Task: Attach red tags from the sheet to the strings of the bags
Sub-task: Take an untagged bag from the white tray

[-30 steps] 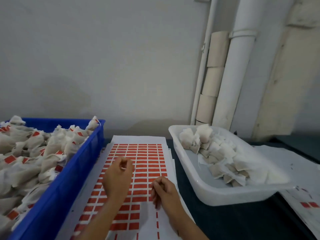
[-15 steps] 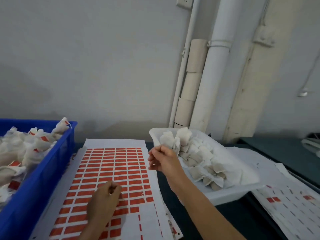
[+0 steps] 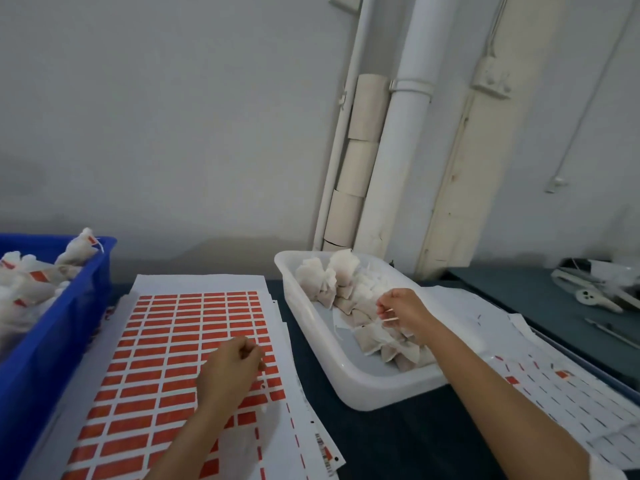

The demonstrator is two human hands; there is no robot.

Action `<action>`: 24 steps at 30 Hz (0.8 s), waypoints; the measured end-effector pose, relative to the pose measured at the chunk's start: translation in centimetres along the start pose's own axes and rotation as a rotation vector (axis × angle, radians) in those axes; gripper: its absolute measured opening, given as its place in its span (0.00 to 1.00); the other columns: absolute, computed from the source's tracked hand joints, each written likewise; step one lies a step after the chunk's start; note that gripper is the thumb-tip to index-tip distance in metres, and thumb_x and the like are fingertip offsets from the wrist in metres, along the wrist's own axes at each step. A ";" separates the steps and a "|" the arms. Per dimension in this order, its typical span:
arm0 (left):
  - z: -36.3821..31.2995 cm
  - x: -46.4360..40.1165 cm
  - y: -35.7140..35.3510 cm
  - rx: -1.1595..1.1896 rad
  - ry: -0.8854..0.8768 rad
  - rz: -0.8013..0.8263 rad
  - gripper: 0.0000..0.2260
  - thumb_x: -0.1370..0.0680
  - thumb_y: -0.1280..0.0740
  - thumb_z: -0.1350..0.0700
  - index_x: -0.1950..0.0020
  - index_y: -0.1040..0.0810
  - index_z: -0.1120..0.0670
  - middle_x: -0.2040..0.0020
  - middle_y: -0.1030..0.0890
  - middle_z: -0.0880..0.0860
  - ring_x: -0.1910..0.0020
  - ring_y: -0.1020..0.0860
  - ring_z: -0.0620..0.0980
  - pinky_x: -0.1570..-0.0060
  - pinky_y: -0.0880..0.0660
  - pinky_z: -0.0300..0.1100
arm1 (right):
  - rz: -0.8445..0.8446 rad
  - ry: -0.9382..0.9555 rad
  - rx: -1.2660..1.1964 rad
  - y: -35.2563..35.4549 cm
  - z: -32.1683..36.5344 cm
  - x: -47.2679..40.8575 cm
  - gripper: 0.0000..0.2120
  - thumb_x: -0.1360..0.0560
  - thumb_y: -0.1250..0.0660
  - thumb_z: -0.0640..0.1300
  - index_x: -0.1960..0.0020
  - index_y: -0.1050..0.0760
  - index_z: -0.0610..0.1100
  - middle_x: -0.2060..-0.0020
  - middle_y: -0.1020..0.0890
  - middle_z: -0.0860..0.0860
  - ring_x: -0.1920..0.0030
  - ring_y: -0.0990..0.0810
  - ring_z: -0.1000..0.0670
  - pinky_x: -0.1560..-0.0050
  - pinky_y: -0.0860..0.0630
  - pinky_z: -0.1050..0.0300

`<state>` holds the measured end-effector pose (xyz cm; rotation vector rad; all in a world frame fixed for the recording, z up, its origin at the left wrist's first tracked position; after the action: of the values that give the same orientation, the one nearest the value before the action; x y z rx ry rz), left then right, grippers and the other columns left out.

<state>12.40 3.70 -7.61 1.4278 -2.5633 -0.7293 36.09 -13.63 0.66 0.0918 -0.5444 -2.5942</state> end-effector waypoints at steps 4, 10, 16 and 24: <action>-0.2 -0.1 -1.6 0.001 0.018 0.027 0.05 0.22 0.36 0.53 0.57 0.23 0.50 0.62 0.20 0.47 0.68 0.21 0.46 0.70 0.29 0.32 | -0.026 0.083 0.577 3.2 -2.5 -1.5 0.07 0.28 0.36 0.33 0.53 0.24 0.42 0.52 0.22 0.46 0.53 0.24 0.49 0.54 0.27 0.58; 0.3 0.0 -2.6 0.011 0.049 0.057 0.04 0.22 0.37 0.54 0.55 0.23 0.51 0.60 0.19 0.48 0.67 0.20 0.46 0.67 0.24 0.34 | 0.084 0.010 1.060 5.0 -5.3 -2.4 0.20 0.31 0.31 0.43 0.42 0.32 0.54 0.45 0.29 0.49 0.43 0.31 0.45 0.42 0.34 0.48; 0.6 0.0 -2.7 0.017 0.073 0.045 0.06 0.22 0.36 0.53 0.59 0.23 0.50 0.63 0.20 0.47 0.69 0.21 0.46 0.68 0.26 0.33 | -0.108 0.180 0.836 6.2 -5.3 -3.3 0.05 0.28 0.32 0.39 0.53 0.24 0.45 0.51 0.19 0.47 0.51 0.23 0.48 0.50 0.29 0.57; 1.0 0.0 -2.6 -0.026 0.061 0.049 0.06 0.22 0.38 0.53 0.57 0.23 0.50 0.61 0.20 0.48 0.67 0.20 0.47 0.64 0.24 0.33 | -0.365 0.018 0.348 7.3 -5.5 -4.8 0.11 0.25 0.40 0.34 0.53 0.19 0.38 0.47 0.20 0.44 0.45 0.24 0.43 0.41 0.29 0.50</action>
<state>14.06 2.92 -9.73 1.3529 -2.5235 -0.6985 44.42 -19.22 -1.71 0.3596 -1.0538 -2.8107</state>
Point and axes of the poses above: each hand's wrist, its own x-axis away from the middle knuckle, its own y-axis out of the back of the hand, z = x × y, the point moved 3 cm from there along -x, towards the middle knuckle
